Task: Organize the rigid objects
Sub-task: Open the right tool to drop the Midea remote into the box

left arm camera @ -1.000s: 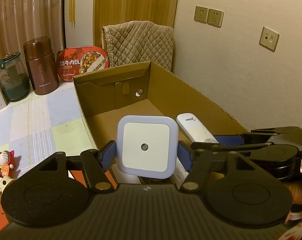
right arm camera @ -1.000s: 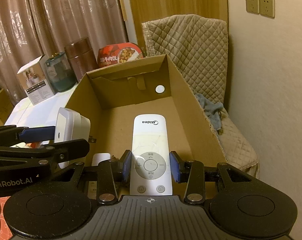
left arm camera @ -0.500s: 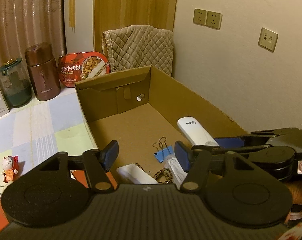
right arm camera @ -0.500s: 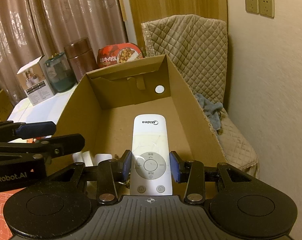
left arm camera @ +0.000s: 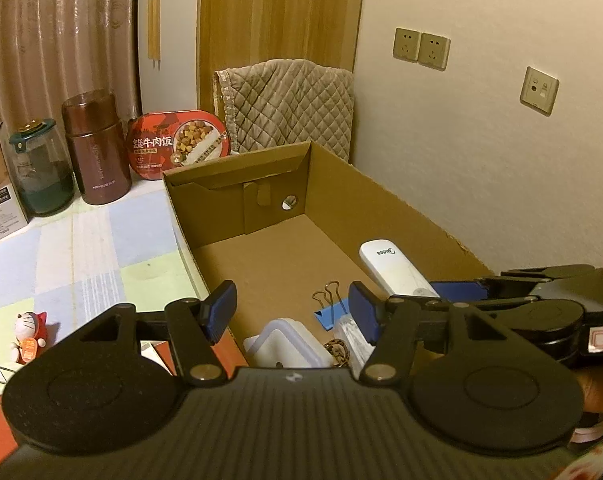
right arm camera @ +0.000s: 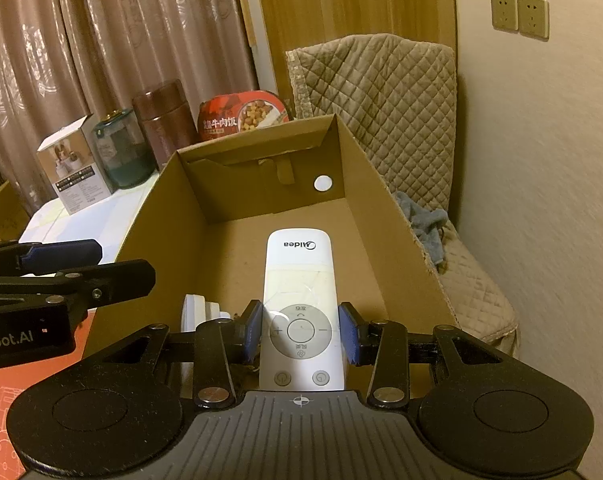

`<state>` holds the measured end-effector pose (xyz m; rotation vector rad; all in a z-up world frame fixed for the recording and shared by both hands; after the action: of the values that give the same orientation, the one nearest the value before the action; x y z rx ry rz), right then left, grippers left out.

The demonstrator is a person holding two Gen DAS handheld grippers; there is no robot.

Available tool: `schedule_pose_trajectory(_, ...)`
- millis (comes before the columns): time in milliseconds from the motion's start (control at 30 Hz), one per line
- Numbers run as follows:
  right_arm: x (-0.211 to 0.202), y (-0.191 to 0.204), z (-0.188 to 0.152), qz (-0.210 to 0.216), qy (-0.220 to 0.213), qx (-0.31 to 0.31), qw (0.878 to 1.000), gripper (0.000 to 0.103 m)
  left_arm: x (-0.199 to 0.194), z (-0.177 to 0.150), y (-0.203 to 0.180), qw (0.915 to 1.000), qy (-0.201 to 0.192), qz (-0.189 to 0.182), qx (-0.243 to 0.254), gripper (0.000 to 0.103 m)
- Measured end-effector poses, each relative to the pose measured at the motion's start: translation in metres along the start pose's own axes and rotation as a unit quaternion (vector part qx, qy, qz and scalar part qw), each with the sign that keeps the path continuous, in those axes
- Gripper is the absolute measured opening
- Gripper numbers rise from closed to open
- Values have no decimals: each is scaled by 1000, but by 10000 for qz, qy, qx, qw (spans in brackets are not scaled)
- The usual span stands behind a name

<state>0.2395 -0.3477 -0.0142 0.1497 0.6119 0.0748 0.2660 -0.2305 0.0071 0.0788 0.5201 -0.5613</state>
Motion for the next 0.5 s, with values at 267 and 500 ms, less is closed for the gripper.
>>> schedule_pose_trajectory(267,-2,3,1,24,-89,-47,9999,38,-7,1,3,9999,-73,59,-40,58)
schedule_pose_trajectory(500,-6,18,4,69,-345,-440,9984,60,-16,4,14,9995,-211,189,-120,58)
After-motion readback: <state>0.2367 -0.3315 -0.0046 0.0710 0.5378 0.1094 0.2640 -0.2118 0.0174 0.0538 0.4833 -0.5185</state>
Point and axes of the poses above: each gripper's, at about its wrist camera, not at the fingertips, and x roughly the way its jaws point, y to its left, z to its top, the point moved 6 cm from there along x, roughly the way its jaws point, and after that the axes turned 7 degrees about -y, right-handed, at the moved point
